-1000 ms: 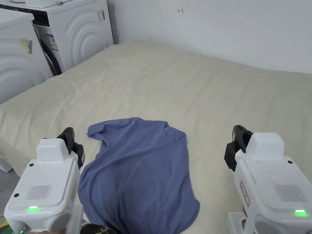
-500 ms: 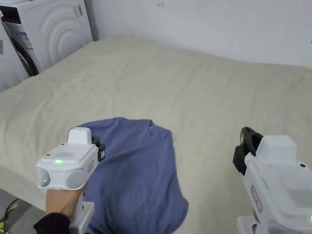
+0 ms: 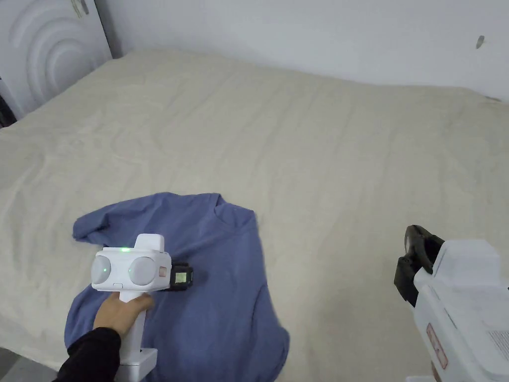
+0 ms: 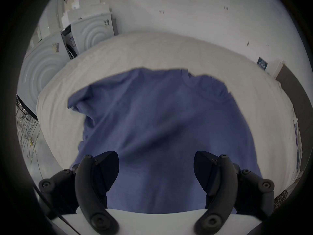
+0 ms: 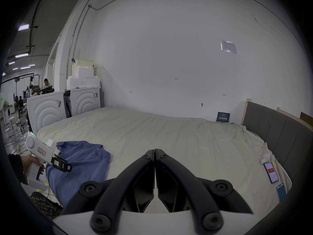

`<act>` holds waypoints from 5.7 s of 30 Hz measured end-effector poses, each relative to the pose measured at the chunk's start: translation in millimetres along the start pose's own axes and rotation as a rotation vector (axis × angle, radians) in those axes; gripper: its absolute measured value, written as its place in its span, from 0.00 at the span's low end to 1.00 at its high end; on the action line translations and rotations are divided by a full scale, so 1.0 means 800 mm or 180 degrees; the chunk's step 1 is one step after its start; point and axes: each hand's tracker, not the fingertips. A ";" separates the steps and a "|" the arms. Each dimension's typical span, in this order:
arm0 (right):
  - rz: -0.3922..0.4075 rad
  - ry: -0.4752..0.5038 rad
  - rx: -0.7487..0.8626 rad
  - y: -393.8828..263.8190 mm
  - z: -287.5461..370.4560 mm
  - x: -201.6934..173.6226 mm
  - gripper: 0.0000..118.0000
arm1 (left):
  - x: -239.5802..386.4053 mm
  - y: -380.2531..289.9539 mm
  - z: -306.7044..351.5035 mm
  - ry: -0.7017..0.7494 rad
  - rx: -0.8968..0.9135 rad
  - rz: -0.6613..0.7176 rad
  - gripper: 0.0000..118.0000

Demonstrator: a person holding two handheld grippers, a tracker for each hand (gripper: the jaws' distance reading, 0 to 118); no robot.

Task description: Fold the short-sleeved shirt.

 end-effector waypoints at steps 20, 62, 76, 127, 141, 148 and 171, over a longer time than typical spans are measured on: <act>-0.0200 -0.0183 -0.0045 -0.014 0.032 0.047 0.00 | -0.021 -0.018 0.075 -0.0581 0.0253 0.0474 0.00; -0.0515 -0.1549 0.0156 -0.037 0.208 0.239 0.00 | 0.472 0.086 0.290 -0.3160 0.0785 -0.1250 0.00; -0.0553 -0.1418 -0.0002 -0.049 0.196 0.222 0.00 | 0.457 -0.039 0.086 -0.1767 -0.0331 -0.1557 0.00; -0.0430 -0.1143 0.0222 -0.019 0.188 0.188 0.00 | 0.248 -0.063 0.266 -0.0892 0.2751 -0.0619 0.00; -0.0424 -0.1098 0.0166 -0.020 0.181 0.182 0.00 | 0.256 -0.055 0.203 -0.1073 0.0872 -0.0626 0.00; -0.0433 -0.1076 0.0089 -0.032 0.176 0.183 0.00 | 0.270 -0.099 0.136 -0.1083 -0.0031 -0.0704 0.28; -0.0515 -0.1056 -0.0167 -0.059 0.149 0.198 0.00 | 0.308 -0.145 0.104 -0.1052 -0.0245 -0.0985 0.06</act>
